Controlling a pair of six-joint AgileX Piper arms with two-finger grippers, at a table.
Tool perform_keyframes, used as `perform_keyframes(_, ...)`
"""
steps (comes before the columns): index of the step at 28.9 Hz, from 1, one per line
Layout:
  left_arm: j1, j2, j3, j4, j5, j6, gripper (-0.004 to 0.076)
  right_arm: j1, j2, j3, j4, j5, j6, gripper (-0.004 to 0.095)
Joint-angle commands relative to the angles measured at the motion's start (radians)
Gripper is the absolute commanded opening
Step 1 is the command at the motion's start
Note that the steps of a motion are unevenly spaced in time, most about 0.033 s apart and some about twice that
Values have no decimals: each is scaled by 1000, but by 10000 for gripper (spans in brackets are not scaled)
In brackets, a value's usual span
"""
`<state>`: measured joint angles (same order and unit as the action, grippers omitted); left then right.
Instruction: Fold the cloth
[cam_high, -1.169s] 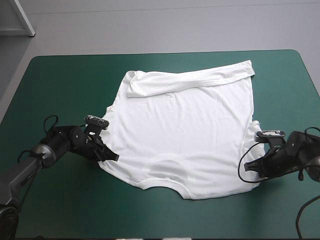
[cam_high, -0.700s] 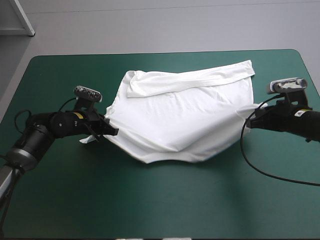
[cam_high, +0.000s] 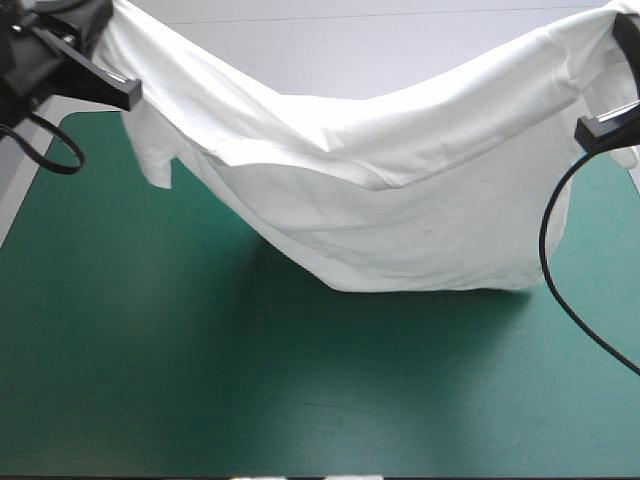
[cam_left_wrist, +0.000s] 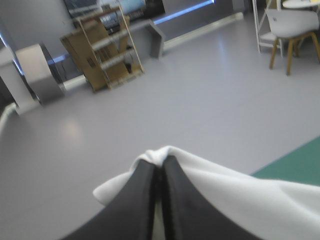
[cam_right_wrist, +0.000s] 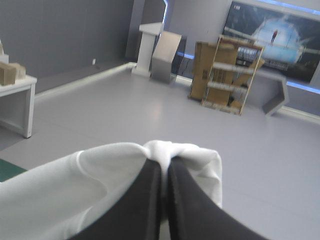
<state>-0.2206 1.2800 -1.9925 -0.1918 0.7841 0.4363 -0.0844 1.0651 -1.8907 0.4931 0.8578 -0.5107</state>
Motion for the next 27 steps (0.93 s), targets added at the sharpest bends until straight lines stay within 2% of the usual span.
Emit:
perform_keyframes(1,-3,-29,-178,34,-76,1,20,0,-14,-122,20,-98,-15,0)
perform_keyframes(9,-3,-29,-339,54,-74,23,19,0,-14,-224,20,-100,-26,0)
perform_keyframes(14,-3,24,-337,54,-18,23,19,0,24,-219,20,-58,-24,0)
perform_keyframes(20,-3,140,-249,50,1,12,19,0,128,-215,-38,59,16,0)
perform_keyframes(23,-3,213,-192,50,-23,-1,19,0,195,-171,-73,71,29,0)
perform_keyframes(27,-3,349,-165,54,-112,-1,19,0,313,-105,-70,4,22,0)
